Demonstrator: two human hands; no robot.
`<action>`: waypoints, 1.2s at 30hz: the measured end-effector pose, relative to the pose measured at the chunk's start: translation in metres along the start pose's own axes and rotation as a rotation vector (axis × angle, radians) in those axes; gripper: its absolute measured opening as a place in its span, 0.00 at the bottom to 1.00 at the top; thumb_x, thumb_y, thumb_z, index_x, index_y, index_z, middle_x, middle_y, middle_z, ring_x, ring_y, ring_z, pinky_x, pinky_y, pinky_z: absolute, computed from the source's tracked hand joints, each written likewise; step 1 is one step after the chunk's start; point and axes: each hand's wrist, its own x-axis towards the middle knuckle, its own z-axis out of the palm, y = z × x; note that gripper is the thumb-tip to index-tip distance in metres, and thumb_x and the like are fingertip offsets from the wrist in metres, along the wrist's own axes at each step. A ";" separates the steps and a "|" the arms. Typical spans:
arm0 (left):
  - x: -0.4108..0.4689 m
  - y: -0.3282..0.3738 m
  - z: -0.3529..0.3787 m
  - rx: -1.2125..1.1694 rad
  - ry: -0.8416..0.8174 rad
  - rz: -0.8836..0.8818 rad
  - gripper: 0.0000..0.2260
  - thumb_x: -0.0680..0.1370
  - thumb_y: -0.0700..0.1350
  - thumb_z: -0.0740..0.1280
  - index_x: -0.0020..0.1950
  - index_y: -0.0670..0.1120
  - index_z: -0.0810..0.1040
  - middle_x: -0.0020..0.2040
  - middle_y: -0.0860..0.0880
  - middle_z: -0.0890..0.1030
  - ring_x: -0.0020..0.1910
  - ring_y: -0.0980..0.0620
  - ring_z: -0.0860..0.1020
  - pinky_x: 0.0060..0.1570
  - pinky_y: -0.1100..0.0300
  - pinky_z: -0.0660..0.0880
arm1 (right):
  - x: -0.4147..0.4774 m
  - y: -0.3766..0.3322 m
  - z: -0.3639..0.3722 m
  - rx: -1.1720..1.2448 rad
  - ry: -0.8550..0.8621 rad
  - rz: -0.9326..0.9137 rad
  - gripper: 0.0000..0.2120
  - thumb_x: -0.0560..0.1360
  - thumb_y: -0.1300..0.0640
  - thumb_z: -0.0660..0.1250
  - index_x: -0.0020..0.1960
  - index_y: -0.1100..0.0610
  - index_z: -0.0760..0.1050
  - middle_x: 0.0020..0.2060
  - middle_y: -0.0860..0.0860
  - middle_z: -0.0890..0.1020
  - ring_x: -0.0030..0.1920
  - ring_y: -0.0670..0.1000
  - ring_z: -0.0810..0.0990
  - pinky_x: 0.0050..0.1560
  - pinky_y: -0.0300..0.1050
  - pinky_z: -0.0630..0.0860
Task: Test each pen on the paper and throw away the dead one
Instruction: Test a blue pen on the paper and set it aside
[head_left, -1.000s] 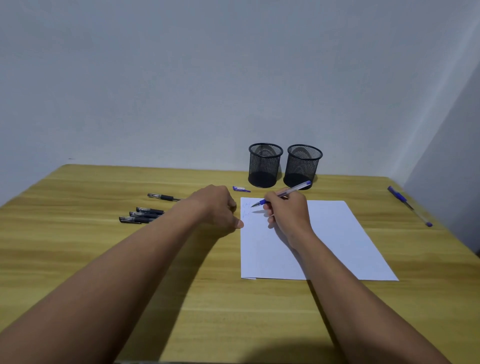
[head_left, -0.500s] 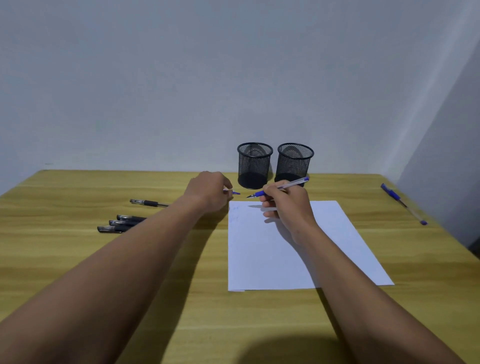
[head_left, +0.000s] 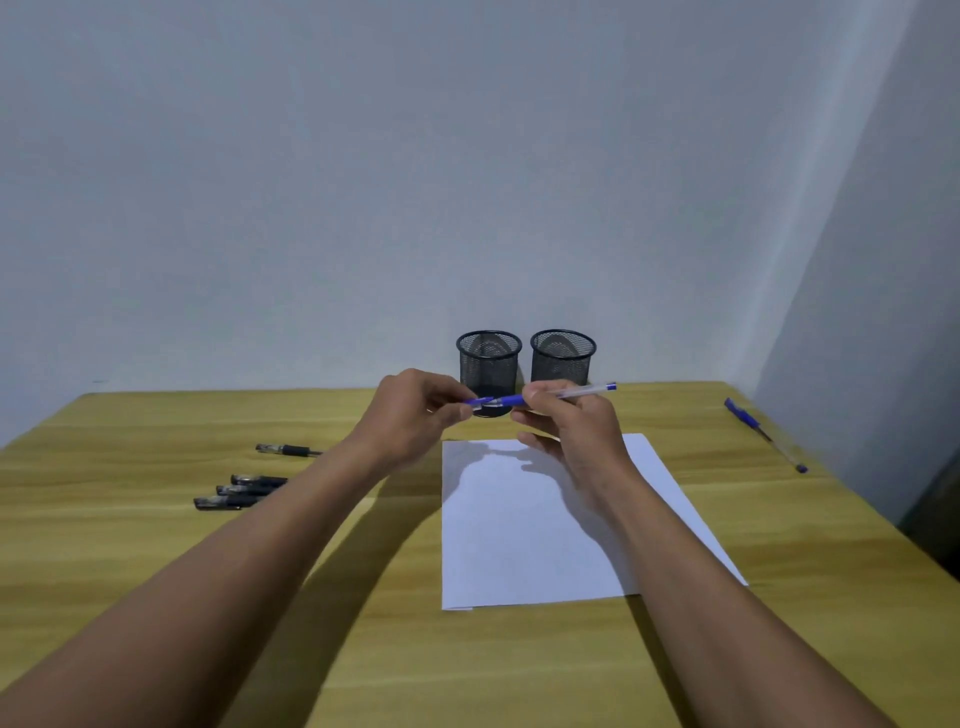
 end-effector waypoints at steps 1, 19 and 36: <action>-0.003 0.006 -0.002 -0.017 -0.005 0.008 0.04 0.76 0.45 0.73 0.49 0.52 0.86 0.41 0.53 0.86 0.43 0.54 0.82 0.42 0.68 0.73 | -0.003 -0.004 -0.001 -0.003 -0.014 0.003 0.01 0.78 0.61 0.70 0.48 0.57 0.81 0.39 0.51 0.87 0.42 0.47 0.87 0.43 0.42 0.83; -0.025 0.064 0.011 -0.674 -0.046 -0.150 0.04 0.75 0.34 0.72 0.45 0.42 0.85 0.38 0.45 0.82 0.36 0.53 0.80 0.42 0.65 0.79 | -0.035 -0.034 -0.023 0.104 -0.075 -0.004 0.01 0.77 0.64 0.72 0.46 0.60 0.80 0.38 0.57 0.86 0.39 0.50 0.87 0.45 0.41 0.84; -0.005 0.076 0.035 -0.668 -0.027 -0.146 0.05 0.77 0.33 0.69 0.48 0.39 0.84 0.38 0.45 0.79 0.38 0.50 0.78 0.44 0.63 0.80 | -0.039 -0.070 -0.091 -0.493 0.010 -0.179 0.06 0.73 0.62 0.76 0.40 0.52 0.86 0.33 0.45 0.85 0.38 0.44 0.81 0.41 0.45 0.79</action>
